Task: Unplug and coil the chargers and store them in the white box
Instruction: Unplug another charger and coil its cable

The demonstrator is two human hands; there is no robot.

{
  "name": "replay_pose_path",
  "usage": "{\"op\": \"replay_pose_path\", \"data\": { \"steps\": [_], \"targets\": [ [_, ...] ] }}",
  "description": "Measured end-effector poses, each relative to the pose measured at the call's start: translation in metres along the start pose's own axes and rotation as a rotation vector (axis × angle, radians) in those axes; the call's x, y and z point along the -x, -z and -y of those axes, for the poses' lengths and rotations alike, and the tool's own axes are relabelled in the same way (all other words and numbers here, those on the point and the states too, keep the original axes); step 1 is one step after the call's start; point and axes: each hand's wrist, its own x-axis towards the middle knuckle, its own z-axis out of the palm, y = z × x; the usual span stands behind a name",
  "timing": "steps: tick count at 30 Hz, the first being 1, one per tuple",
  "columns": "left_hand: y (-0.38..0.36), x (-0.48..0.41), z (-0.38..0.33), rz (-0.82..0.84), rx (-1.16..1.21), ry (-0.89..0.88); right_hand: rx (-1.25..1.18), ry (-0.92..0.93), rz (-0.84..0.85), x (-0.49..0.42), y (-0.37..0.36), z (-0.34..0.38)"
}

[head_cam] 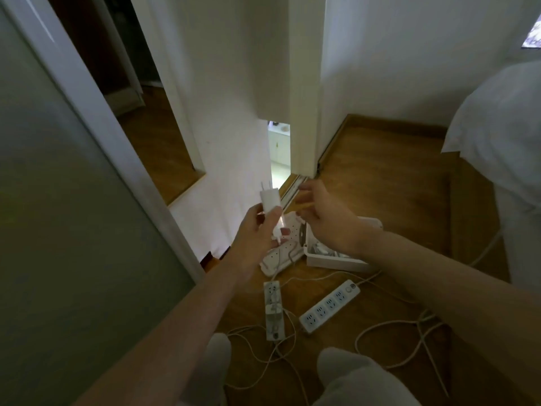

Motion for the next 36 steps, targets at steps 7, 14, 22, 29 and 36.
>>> {"op": "replay_pose_path", "data": {
  "steps": [7, 14, 22, 29, 36],
  "targets": [
    [0.01, 0.013, -0.011, -0.178, 0.026, -0.065, 0.157, -0.043, 0.275, 0.013, -0.048, -0.01],
    [0.028, 0.025, -0.037, -0.131, 0.013, 0.012, 0.438, -0.034, 0.28, 0.022, -0.028, -0.014],
    [0.032, 0.051, -0.048, 0.201, -0.263, -0.012, 0.525, 0.265, -0.02, 0.014, 0.008, 0.033],
    [0.034, 0.051, -0.08, 0.147, 0.038, -0.036, 0.198, 0.196, -0.087, 0.017, 0.017, 0.03],
    [0.034, 0.053, -0.086, 0.11, 0.009, -0.168, 0.085, -0.161, 0.045, 0.038, -0.021, -0.028]
  ]
}}
